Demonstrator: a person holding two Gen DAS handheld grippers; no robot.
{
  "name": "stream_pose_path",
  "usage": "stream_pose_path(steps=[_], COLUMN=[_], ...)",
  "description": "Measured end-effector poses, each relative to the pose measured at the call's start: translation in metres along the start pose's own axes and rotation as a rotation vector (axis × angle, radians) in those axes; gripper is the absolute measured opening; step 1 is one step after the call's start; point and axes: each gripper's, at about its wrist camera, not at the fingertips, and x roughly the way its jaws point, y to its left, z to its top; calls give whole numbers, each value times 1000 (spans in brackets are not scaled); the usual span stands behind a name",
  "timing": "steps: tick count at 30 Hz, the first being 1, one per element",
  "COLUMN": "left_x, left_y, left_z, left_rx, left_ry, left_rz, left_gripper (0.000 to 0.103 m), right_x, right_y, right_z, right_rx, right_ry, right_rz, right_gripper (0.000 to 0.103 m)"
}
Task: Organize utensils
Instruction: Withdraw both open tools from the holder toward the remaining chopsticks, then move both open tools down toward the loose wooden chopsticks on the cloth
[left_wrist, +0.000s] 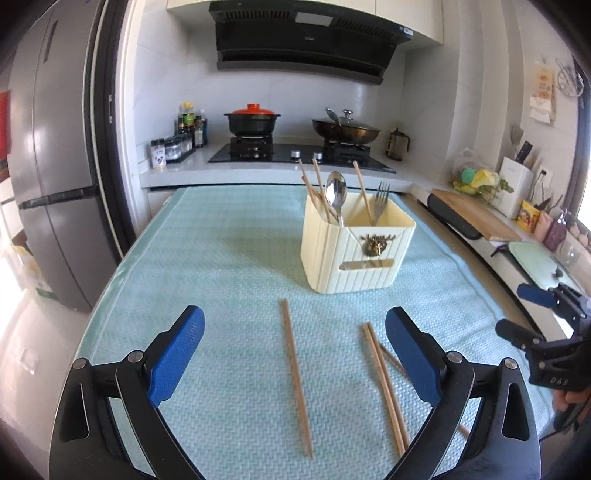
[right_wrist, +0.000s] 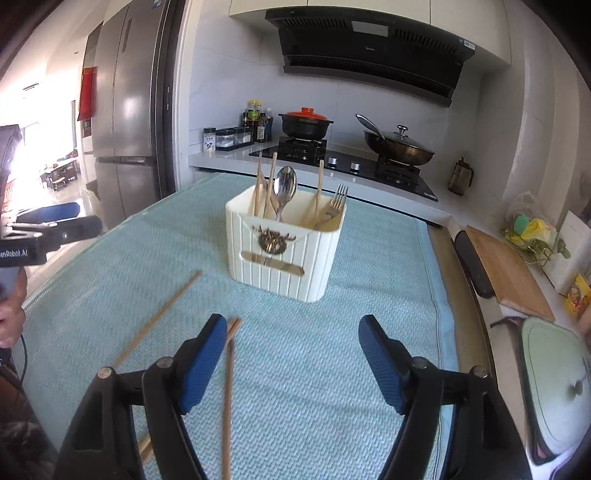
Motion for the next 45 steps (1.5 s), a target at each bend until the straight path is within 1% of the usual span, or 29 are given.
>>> stream_pose_path(steps=[4,11,15,19,21,23,26,30,34,45], left_x=[-6,-17,-23,-25,-28,-27,-21,-4,12,27], left_y=[-11,-31,-44,-49,-49,-47,-41,-29,-17,9], left_z=[-21,-60,-80,-93,-97,-98,-97,-95,-94,-97], left_rx=[2,27,73,68,78,76,40,-3,-35,-91], left_ry=[28,65,95,135,133,142,147,160,174,195], left_rz=[-33,-36,-46,-78,-75,-55,-59,-57,-51,-26], left_gripper=[99,99,99,99,99,99,99,100,99,99], right_x=[-17,-36,-46,-56,-60,-62,-62,-62,-59,-50], right_y=[12,28,32,37,37,33,26,17,10,11], right_z=[-33,-70,-91,-112,-120,-128,-134,-133,-135,-138], right_rx=[21,67,117,116,126,155,193,213,249,260], right_ry=[3,34,64,75,72,77,90,86,102,129], right_rz=[-23,-61,-63,-98,-113,-122,-129,-141,-140,-150], right_gripper=[77,77,77,77,77,77,77,77,77,77])
